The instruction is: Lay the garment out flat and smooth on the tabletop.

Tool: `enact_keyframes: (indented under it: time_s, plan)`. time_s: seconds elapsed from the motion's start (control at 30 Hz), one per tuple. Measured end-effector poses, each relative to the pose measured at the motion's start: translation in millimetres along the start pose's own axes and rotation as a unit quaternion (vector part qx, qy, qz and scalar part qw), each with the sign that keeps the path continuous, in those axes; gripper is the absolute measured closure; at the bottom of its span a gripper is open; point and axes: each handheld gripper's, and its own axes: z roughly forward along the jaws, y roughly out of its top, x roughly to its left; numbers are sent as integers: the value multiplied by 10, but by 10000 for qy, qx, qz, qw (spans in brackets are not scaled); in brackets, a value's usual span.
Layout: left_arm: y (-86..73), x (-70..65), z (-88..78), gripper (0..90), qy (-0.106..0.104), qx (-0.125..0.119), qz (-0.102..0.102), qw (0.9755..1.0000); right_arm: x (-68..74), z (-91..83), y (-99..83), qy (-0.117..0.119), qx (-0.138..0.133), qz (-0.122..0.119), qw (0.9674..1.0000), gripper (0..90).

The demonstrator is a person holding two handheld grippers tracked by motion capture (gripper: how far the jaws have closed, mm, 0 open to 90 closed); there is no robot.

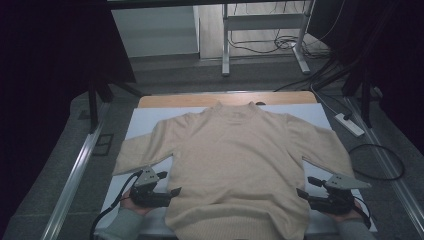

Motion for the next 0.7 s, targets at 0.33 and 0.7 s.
enact_keyframes:
  time_s: [0.33, 0.7]
  plan:
    - [-2, 0, 6, 219, 4, 20, -1, 10000, 1, -3, -4, 3, -4, -30, 10000, 360]
    - [-4, 2, 11, 212, -7, 37, 3, 10000, 5, 0, -3, 13, -12, -58, 10000, 359]
